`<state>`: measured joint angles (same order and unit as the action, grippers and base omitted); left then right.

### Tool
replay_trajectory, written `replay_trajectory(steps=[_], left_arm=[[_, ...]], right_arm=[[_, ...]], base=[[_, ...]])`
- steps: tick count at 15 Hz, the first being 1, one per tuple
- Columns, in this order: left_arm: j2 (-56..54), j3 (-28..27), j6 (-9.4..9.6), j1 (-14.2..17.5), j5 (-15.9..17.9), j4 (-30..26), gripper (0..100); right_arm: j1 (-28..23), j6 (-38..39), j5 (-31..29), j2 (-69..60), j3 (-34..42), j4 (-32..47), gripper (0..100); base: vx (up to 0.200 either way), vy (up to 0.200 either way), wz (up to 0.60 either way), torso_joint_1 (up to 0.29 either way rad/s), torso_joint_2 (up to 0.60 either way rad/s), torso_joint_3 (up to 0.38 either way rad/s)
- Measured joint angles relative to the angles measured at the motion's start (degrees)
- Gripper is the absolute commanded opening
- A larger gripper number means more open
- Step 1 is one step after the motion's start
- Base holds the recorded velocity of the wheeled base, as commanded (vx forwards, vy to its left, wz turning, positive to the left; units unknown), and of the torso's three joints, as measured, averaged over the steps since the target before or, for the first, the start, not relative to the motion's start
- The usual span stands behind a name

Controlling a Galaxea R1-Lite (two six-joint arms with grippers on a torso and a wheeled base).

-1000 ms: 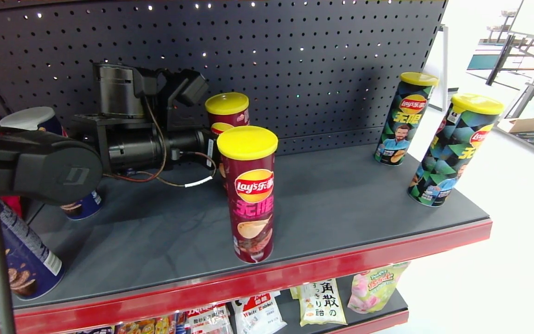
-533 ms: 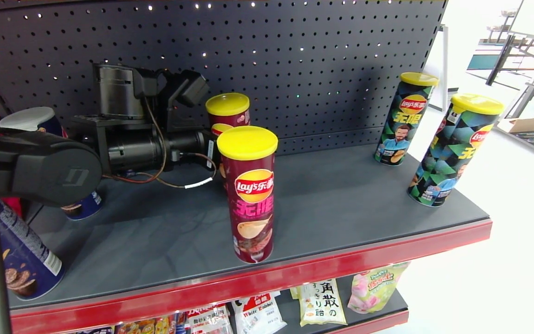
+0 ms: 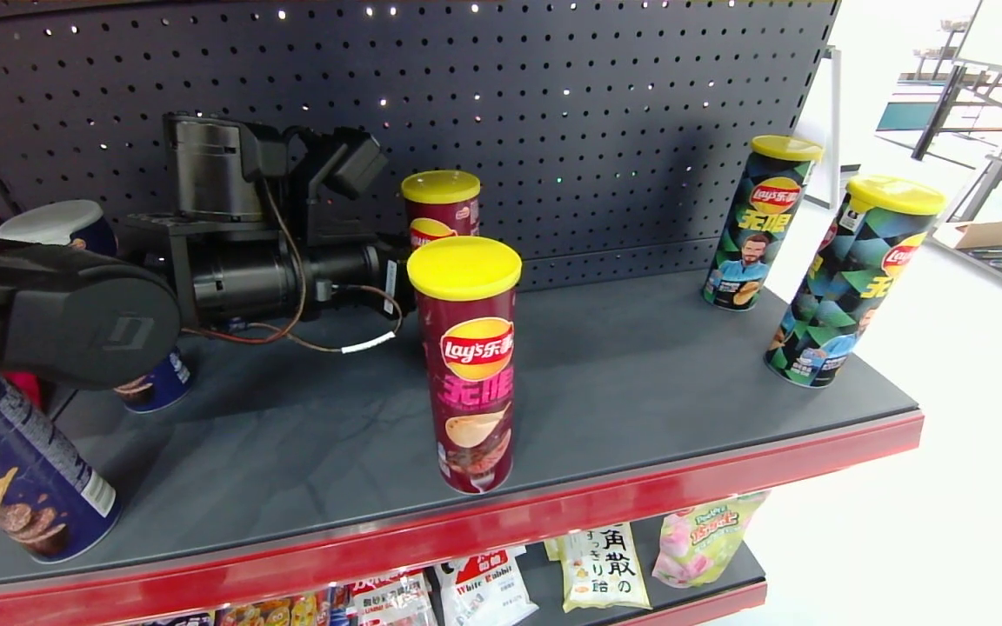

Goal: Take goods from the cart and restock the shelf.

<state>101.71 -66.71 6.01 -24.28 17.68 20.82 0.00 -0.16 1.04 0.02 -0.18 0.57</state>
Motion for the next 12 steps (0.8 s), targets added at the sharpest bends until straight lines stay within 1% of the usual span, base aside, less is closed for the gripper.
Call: replay_trajectory(steps=[4,8,12], left_arm=[[-4.46,5.13,0.00,0.37,-0.02,-0.29,100],[-10.50,10.97,-0.02,1.68,-0.02,-0.52,100],[-16.92,15.97,0.11,1.71,0.05,-0.98,100]], right_arm=[[0.00,0.00,0.00,0.00,0.00,0.02,100],[0.00,0.00,0.00,0.00,0.00,0.00,100],[0.00,0.00,0.00,0.00,0.00,-0.02,100]], base=[[0.000,0.000,0.00,0.000,0.00,0.000],[0.000,0.000,0.00,0.000,0.00,0.000],[0.000,0.000,0.00,0.000,0.00,0.000]])
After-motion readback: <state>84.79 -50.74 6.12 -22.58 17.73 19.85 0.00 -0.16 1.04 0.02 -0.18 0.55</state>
